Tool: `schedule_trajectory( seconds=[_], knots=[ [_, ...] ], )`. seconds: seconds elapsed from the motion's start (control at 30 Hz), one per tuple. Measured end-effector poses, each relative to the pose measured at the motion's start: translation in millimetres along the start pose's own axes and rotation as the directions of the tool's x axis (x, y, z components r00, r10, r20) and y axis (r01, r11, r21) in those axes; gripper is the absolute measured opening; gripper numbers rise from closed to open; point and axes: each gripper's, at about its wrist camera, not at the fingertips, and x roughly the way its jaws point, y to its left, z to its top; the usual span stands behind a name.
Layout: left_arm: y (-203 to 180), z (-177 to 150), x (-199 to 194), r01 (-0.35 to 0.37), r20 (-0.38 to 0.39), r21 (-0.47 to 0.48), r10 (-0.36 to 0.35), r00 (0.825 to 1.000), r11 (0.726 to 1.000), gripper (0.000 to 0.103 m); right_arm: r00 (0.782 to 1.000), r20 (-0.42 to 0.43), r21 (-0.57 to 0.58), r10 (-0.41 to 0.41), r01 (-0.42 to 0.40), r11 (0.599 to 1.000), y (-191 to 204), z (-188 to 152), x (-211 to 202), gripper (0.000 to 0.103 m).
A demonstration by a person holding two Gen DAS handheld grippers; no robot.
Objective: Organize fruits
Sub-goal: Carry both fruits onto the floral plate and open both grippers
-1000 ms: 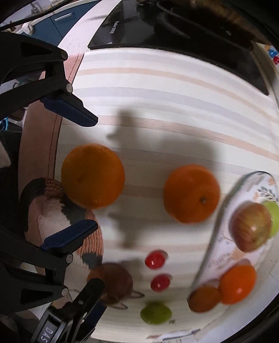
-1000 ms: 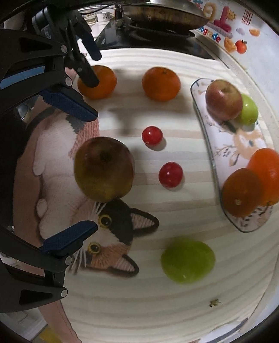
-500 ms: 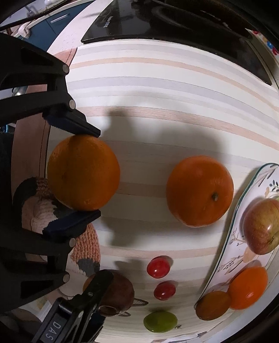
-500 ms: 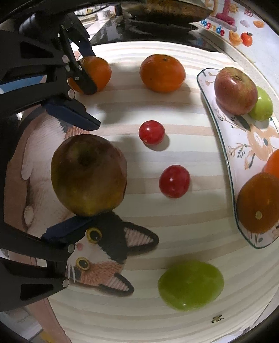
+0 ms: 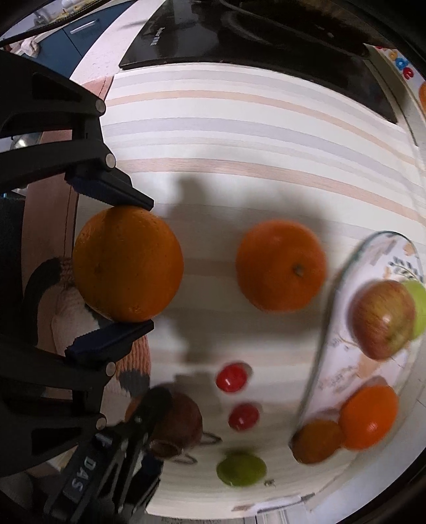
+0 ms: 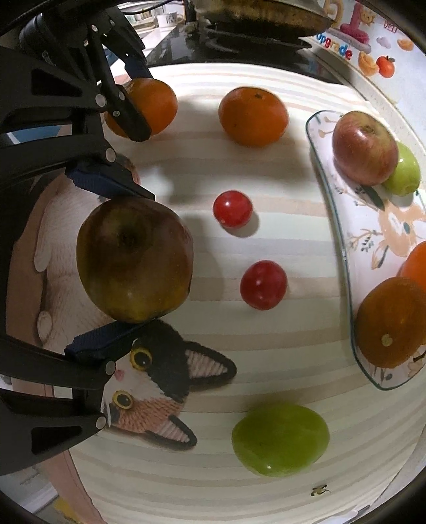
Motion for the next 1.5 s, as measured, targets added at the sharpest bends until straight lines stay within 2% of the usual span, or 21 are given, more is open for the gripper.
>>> schedule_trajectory(
  seconds=[0.2, 0.33, 0.47, 0.53, 0.67, 0.8, 1.07, 1.13, 1.17, 1.2, 1.27, 1.5],
  knots=[
    [-2.5, 22.5, -42.2, 0.086, 0.055, -0.011, -0.085, 0.995, 0.996, 0.063, 0.998, 0.04, 0.017, 0.056, -0.056, 0.998, 0.3, 16.6, -26.3, 0.07],
    [3.6, 57.2, -74.0, 0.155, 0.1, -0.034, -0.151, 0.983, 0.987, 0.064, 0.99, 0.088, 0.024, 0.107, -0.109, 0.994, 5.8, 42.5, -52.5, 0.07],
    [19.0, 101.3, -93.6, 0.165, 0.15, -0.054, -0.156, 0.976, 0.985, 0.064, 0.984, 0.135, 0.023, 0.116, -0.12, 0.993, 13.8, 75.9, -67.1, 0.07],
    [20.7, 121.1, -93.0, 0.166, 0.159, -0.072, -0.153, 0.975, 0.984, 0.064, 0.982, 0.157, 0.027, 0.101, -0.107, 0.994, 19.5, 95.9, -68.1, 0.07],
    [40.1, 167.2, -74.8, 0.163, 0.126, -0.123, -0.148, 0.981, 0.979, 0.064, 0.986, 0.155, 0.042, 0.066, -0.074, 0.996, 24.2, 130.4, -54.8, 0.07],
    [53.0, 196.7, -50.9, 0.165, 0.071, -0.162, -0.155, 0.985, 0.973, 0.064, 0.989, 0.141, 0.055, 0.044, -0.052, 0.997, 17.5, 141.6, -43.5, 0.07],
    [53.1, 213.9, -21.6, 0.151, -0.007, -0.168, -0.155, 0.988, 0.974, 0.064, 0.991, 0.126, 0.06, 0.033, -0.041, 0.997, 24.6, 151.8, -31.9, 0.071],
    [51.7, 214.7, -20.6, 0.149, -0.008, -0.163, -0.152, 0.988, 0.975, 0.064, 0.992, 0.126, 0.059, 0.023, -0.031, 0.998, 24.5, 152.2, -33.8, 0.074],
    [51.9, 215.1, -20.8, 0.152, -0.006, -0.162, -0.155, 0.988, 0.975, 0.066, 0.992, 0.126, 0.053, 0.025, -0.032, 0.998, 26.3, 153.6, -34.6, 0.084],
    [52.4, 215.6, -22.0, 0.165, -0.001, -0.165, -0.168, 0.986, 0.972, 0.076, 0.991, 0.129, 0.048, 0.026, -0.032, 0.998, 27.4, 154.5, -36.5, 0.095],
    [53.1, 216.1, -28.0, 0.183, 0.018, -0.162, -0.183, 0.983, 0.97, 0.088, 0.99, 0.139, 0.046, 0.01, -0.016, 0.999, 32.3, 158.5, -38.8, 0.097],
    [55.9, 211.5, -49.9, 0.162, 0.067, -0.143, -0.154, 0.986, 0.976, 0.089, 0.992, 0.127, 0.055, -0.01, 0.003, 0.998, 31.1, 159.3, -48.4, 0.097]
  ],
)
